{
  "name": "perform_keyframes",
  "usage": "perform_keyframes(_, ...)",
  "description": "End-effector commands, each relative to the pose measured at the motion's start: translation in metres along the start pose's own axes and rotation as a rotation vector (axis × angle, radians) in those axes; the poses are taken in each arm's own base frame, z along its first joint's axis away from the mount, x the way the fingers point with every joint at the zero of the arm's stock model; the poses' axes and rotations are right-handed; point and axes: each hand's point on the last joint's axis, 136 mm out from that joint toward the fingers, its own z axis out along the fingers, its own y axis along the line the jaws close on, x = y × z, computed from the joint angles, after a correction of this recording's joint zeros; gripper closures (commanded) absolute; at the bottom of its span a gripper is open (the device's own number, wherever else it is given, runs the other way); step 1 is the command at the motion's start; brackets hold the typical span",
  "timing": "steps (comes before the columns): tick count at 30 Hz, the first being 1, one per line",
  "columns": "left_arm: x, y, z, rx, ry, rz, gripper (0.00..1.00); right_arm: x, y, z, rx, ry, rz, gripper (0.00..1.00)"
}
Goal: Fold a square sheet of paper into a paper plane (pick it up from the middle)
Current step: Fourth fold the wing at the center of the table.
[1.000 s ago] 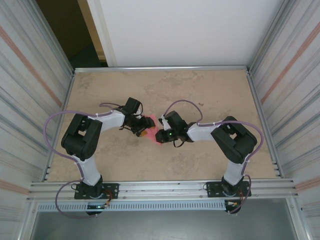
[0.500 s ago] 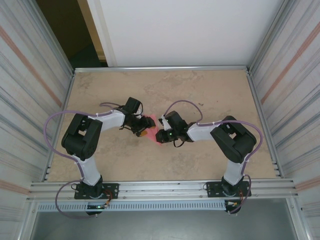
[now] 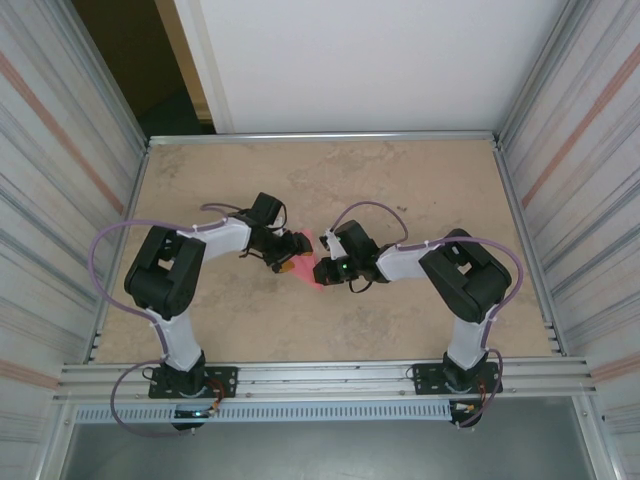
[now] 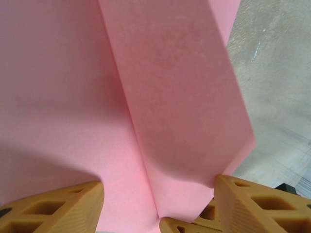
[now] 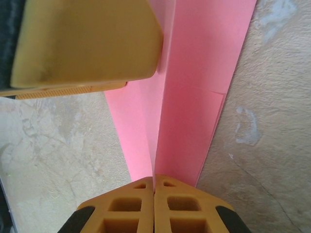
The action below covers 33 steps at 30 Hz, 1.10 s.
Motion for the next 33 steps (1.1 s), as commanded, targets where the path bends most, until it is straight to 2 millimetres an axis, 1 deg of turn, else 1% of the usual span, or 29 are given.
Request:
perform_keyframes(1, 0.023, 0.064, 0.022, -0.222, 0.075, -0.045, 0.35, 0.009, -0.005, 0.004, -0.019, 0.029, 0.045, 0.94)
perform_keyframes(11, 0.007, 0.028, 0.003, -0.135, 0.028, 0.016, 0.34, 0.009, -0.013, 0.002, -0.055, 0.020, 0.107, 0.95)
perform_keyframes(15, -0.002, 0.001, -0.012, -0.037, -0.012, 0.059, 0.32, 0.009, -0.014, 0.003, -0.075, 0.027, 0.130, 0.95)
perform_keyframes(18, -0.009, -0.023, -0.030, 0.044, -0.055, 0.105, 0.30, 0.011, -0.014, 0.003, -0.083, 0.037, 0.140, 0.95)
perform_keyframes(20, -0.012, -0.033, -0.041, 0.080, -0.086, 0.128, 0.29, 0.011, -0.016, 0.004, -0.080, 0.043, 0.148, 0.95)
perform_keyframes(23, -0.016, -0.039, -0.054, 0.110, -0.125, 0.144, 0.29, 0.012, -0.018, 0.004, -0.081, 0.047, 0.160, 0.95)
perform_keyframes(27, -0.016, -0.038, -0.059, 0.163, -0.160, 0.161, 0.31, 0.012, -0.019, 0.005, -0.085, 0.048, 0.172, 0.95)
perform_keyframes(29, -0.013, -0.041, -0.058, 0.210, -0.165, 0.178, 0.35, 0.012, -0.019, 0.005, -0.086, 0.050, 0.178, 0.95)
perform_keyframes(31, -0.009, -0.045, -0.055, 0.268, -0.160, 0.198, 0.43, 0.012, -0.020, 0.005, -0.090, 0.052, 0.182, 0.95)
perform_keyframes(33, -0.006, -0.047, -0.051, 0.311, -0.152, 0.208, 0.49, 0.011, -0.020, 0.005, -0.092, 0.053, 0.185, 0.95)
